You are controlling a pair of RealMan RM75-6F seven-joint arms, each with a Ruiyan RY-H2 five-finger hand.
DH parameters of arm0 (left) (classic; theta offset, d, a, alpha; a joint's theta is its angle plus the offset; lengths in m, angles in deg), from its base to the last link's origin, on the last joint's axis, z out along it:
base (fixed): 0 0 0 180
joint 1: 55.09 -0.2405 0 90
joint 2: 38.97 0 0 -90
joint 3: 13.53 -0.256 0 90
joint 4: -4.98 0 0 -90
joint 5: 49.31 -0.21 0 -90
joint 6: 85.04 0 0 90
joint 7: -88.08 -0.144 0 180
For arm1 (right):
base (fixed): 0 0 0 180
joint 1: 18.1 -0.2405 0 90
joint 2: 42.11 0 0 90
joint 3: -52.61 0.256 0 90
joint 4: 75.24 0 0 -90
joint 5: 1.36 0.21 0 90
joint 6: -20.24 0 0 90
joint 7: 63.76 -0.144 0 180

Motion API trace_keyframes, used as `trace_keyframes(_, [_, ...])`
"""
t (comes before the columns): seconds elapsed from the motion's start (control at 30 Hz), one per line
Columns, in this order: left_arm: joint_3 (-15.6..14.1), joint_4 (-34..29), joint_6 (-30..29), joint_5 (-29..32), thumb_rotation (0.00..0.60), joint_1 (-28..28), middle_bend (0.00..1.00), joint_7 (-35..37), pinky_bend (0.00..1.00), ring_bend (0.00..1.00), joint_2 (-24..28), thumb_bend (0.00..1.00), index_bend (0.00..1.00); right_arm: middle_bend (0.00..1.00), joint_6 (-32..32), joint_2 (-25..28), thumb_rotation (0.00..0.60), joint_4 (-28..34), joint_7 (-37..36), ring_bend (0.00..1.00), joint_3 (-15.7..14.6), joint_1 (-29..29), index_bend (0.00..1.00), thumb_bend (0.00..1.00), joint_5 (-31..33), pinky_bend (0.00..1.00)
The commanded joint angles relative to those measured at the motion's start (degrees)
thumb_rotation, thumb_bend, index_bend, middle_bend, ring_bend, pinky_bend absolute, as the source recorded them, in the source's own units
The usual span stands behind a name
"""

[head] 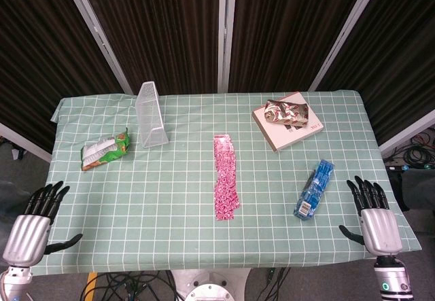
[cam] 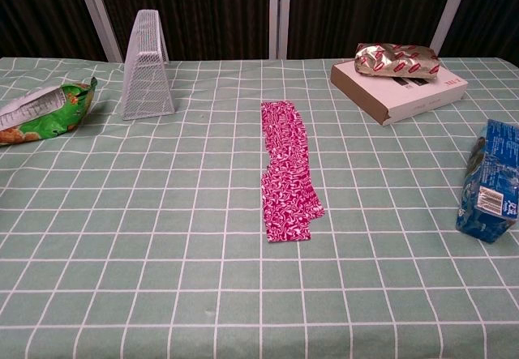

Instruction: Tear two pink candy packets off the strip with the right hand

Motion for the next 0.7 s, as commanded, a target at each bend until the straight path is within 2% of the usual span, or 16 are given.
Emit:
trace_keyframes(0.03, [0.0,0.2,-0.1,0.0,0.504,0.0,0.01,0.1,0.09,0.0,-0.1,0.01,0.05,0.0,0.1,-0.1,0.6,0.0,0.2,0.0,0.0,-0.1,0.0,0.02,0.0,0.0])
trace_keyframes(0.3, [0.0,0.5,0.2,0.1,0.503,0.1,0.01,0.1,0.09,0.0,-0.4,0.01,0.05,0.0,0.5,-0.3,0.6,0.6,1.0,0.0,-0.1,-0.5,0.0,0.03,-0.5,0.0])
trace_keyframes(0.37, [0.1,0.2,0.2,0.1,0.504,0.1,0.01,0.1,0.09,0.0,-0.2,0.01,0.05,0.0,0.4,-0.3,0.6,0.9,1.1,0.0,0.1,-0.6,0.0,0.06,-0.6,0.0])
trace_keyframes(0.43, [0.1,0.2,0.2,0.1,0.505,0.1,0.01,0.1,0.09,0.0,-0.1,0.01,0.05,0.0,0.5,-0.4,0.6,1.0,1.5,0.0,0.0,-0.7,0.0,0.27,-0.7,0.0])
trace_keyframes(0.47, [0.0,0.2,0.1,0.0,0.505,0.1,0.01,0.1,0.09,0.0,-0.2,0.01,0.05,0.0,0.5,-0.5,0.6,0.9,2.2,0.0,-0.1,-0.7,0.0,0.42,-0.8,0.0])
trace_keyframes(0.5, [-0.1,0.4,0.1,-0.1,0.505,0.0,0.01,0.2,0.09,0.0,-0.3,0.01,0.05,0.0,0.5,-0.6,0.6,0.7,2.7,0.0,-0.1,-0.7,0.0,0.63,-0.9,0.0])
trace_keyframes(0.57, [-0.2,1.2,0.1,0.1,0.505,-0.2,0.01,0.2,0.09,0.0,-0.9,0.01,0.05,0.0,0.4,-0.9,0.6,0.2,3.3,0.0,0.0,-0.8,0.0,0.91,-1.0,0.0])
trace_keyframes(0.6, [-0.3,1.5,0.2,0.3,0.506,-0.3,0.01,0.4,0.09,0.0,-1.1,0.01,0.05,0.01,0.3,-1.0,0.6,0.0,3.2,0.01,0.2,-0.8,0.0,0.97,-1.0,0.03])
trace_keyframes(0.63, [-0.4,1.7,0.4,0.4,0.507,-0.3,0.01,0.6,0.09,0.0,-1.3,0.01,0.05,0.05,0.1,-1.2,0.6,-0.1,3.2,0.05,0.2,-0.8,0.0,1.0,-1.0,0.1])
trace_keyframes(0.7, [-0.5,2.0,0.6,0.5,0.506,-0.3,0.01,0.6,0.09,0.0,-1.5,0.01,0.05,0.23,0.0,-1.4,0.6,-0.3,3.8,0.24,0.5,-0.8,0.0,1.0,-0.8,0.31])
